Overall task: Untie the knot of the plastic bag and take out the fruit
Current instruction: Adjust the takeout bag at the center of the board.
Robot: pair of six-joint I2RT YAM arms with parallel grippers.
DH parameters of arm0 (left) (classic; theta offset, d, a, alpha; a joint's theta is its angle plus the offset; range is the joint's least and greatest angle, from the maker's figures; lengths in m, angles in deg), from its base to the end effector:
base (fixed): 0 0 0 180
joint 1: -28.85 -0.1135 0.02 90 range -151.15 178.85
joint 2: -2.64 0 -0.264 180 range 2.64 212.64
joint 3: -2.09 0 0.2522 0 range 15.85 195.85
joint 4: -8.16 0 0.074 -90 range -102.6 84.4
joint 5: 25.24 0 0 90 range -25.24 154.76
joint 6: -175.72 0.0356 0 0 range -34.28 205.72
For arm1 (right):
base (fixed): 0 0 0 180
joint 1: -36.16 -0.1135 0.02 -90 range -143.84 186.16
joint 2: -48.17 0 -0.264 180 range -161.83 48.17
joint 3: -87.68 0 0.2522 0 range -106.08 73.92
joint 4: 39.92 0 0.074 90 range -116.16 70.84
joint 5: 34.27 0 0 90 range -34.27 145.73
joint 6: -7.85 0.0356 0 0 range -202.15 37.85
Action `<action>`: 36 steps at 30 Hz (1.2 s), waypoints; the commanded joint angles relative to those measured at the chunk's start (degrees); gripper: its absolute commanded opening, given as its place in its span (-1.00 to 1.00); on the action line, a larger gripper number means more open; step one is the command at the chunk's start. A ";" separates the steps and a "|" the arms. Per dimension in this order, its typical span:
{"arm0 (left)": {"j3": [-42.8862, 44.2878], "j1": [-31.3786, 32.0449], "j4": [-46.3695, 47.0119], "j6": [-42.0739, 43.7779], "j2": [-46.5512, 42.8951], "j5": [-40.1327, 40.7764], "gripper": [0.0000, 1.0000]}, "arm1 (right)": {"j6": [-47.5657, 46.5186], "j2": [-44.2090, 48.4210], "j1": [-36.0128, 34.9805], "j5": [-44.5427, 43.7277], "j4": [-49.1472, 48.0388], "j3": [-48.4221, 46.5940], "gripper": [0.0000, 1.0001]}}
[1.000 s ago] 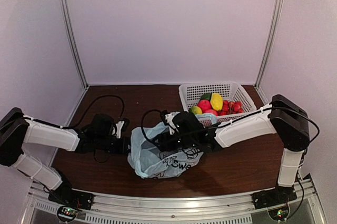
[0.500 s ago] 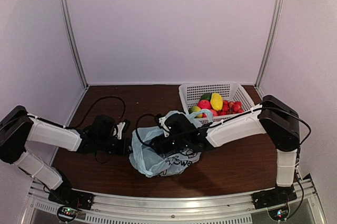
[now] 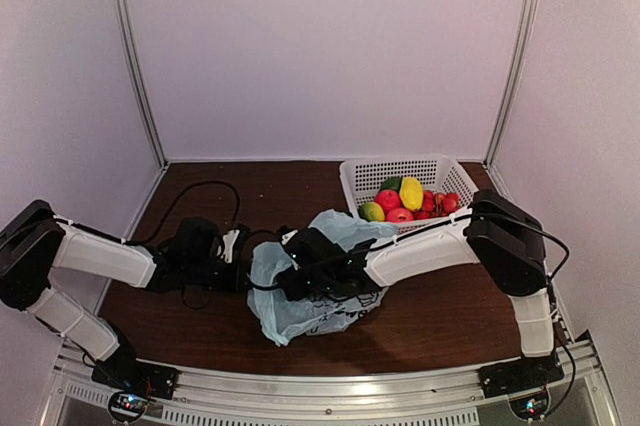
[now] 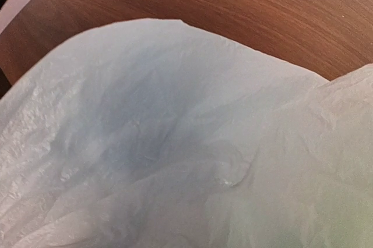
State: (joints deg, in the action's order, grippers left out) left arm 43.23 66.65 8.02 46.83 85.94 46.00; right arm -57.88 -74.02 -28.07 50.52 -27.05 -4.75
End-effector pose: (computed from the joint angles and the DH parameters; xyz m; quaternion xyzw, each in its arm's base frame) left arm 0.1951 -0.1658 0.1339 0.0573 0.9030 -0.3644 0.2204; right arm 0.2029 0.4129 0.1376 -0.2954 0.8660 0.2502 0.3165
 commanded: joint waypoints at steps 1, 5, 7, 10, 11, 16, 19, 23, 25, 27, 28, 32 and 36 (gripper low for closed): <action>-0.82 -0.36 4.30 -0.59 -0.41 1.19 -1.00 | 0.06 -1.34 -1.15 -8.57 4.59 -1.30 0.21; -2.17 -0.36 5.84 -1.94 -1.30 1.71 -1.00 | 0.25 -1.67 -1.22 -6.42 3.41 -0.92 -0.12; -2.59 -0.36 5.21 -2.27 -2.23 2.74 -1.00 | 0.38 -0.83 -1.24 -4.38 2.78 -0.81 -0.20; -3.65 -0.36 4.09 -2.84 -4.30 5.72 -1.00 | 0.70 2.60 -1.25 -2.08 1.17 0.24 -0.35; -4.11 -0.36 3.95 -3.05 -5.13 6.59 -1.00 | 0.84 3.91 -1.25 -1.65 1.10 0.75 -0.41; -5.40 -0.36 3.25 -3.80 -8.83 8.87 -1.00 | 1.20 10.57 -1.08 -0.80 -1.74 3.14 -0.51; -5.44 -0.49 2.09 -3.64 -10.01 9.38 -1.00 | 1.39 14.97 -1.16 -0.37 -2.71 5.71 -0.52; -6.63 -1.18 1.94 -3.61 -11.24 9.53 -1.00 | 1.39 21.08 -1.08 -0.73 -3.02 10.49 -0.52; -7.24 -1.49 2.17 -3.44 -12.06 9.46 -1.00 | 1.17 23.80 -1.08 -1.11 -2.61 12.61 -0.52; -7.82 -1.82 2.48 -2.61 -12.91 8.96 -1.00 | 1.08 25.96 -1.03 -1.77 -2.26 14.71 -0.51; -8.00 -1.94 2.86 -1.92 -13.12 8.42 -1.00 | 0.78 26.70 -0.99 -2.03 -1.93 15.56 -0.50; -8.76 -1.94 3.70 1.28 -12.73 4.53 -1.00 | -1.13 26.55 -1.03 -1.65 -0.05 17.08 -0.47; -10.62 -1.94 3.94 2.04 -13.10 2.88 -1.00 | -1.91 24.90 -1.12 -0.64 -0.10 17.01 -0.35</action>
State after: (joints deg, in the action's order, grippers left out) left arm 34.77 65.01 9.97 46.35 73.42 51.70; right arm -58.27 -47.66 -29.11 49.56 -28.69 11.81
